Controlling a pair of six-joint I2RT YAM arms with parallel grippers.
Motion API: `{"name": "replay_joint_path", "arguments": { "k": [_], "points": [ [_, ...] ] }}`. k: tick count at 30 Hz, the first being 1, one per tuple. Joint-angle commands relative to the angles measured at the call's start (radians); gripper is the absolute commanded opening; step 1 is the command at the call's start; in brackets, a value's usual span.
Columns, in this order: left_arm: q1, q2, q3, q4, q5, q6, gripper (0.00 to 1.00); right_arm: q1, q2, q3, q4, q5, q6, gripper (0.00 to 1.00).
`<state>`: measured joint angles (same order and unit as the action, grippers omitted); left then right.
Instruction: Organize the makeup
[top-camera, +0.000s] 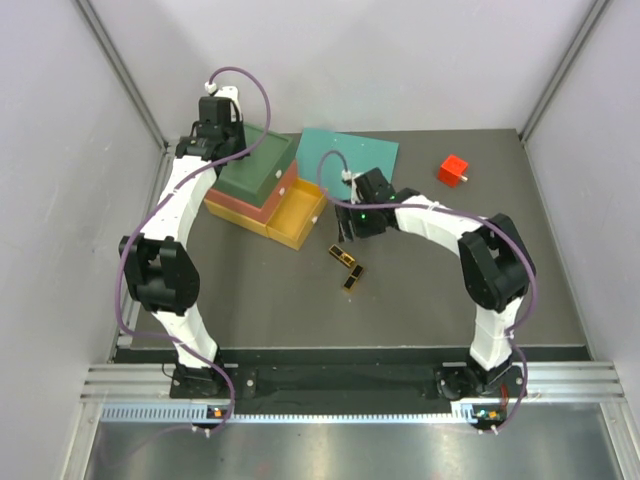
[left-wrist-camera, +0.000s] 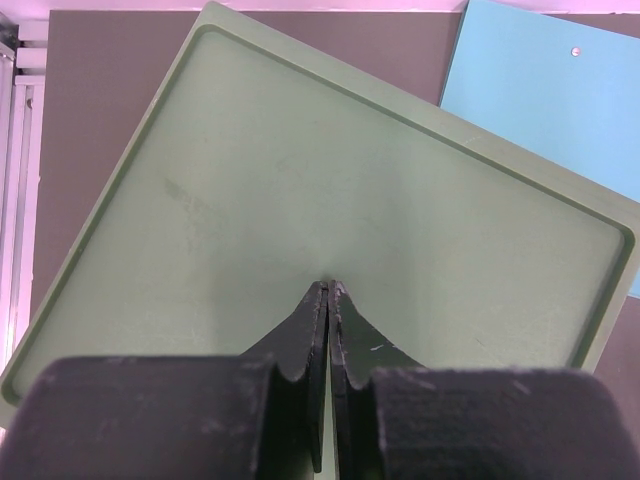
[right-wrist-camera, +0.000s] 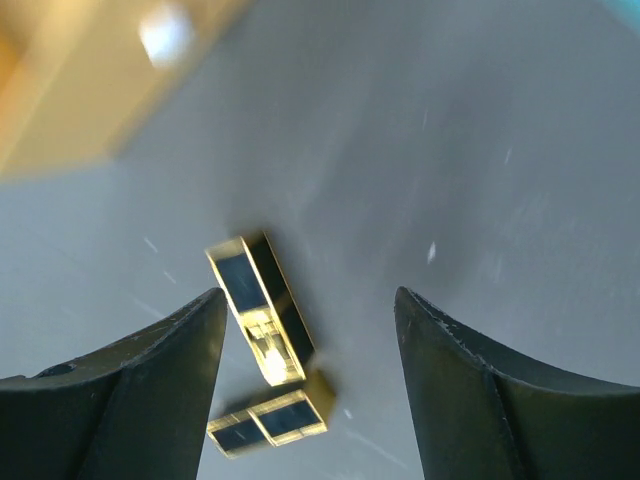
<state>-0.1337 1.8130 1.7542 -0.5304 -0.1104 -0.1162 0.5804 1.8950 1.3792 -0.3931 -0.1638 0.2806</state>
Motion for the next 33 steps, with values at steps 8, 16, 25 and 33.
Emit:
{"name": "replay_joint_path", "arguments": {
  "k": [8, 16, 25, 33],
  "points": [
    [0.003, 0.103, -0.059, -0.257, 0.008, 0.01, 0.05, 0.203, -0.034, -0.023, -0.115, 0.214, -0.187, 0.68],
    [0.003, 0.101, -0.059, -0.258, 0.009, 0.01, 0.05, 0.214, 0.027, -0.012, -0.122, 0.234, -0.179, 0.6],
    [0.003, 0.1, -0.059, -0.258, 0.012, 0.01, 0.05, 0.208, 0.061, -0.009, -0.101, 0.214, -0.181, 0.0],
    [0.003, 0.097, -0.062, -0.258, 0.009, 0.012, 0.05, 0.21, -0.036, -0.002, -0.069, 0.216, -0.179, 0.0]
  ]
}}
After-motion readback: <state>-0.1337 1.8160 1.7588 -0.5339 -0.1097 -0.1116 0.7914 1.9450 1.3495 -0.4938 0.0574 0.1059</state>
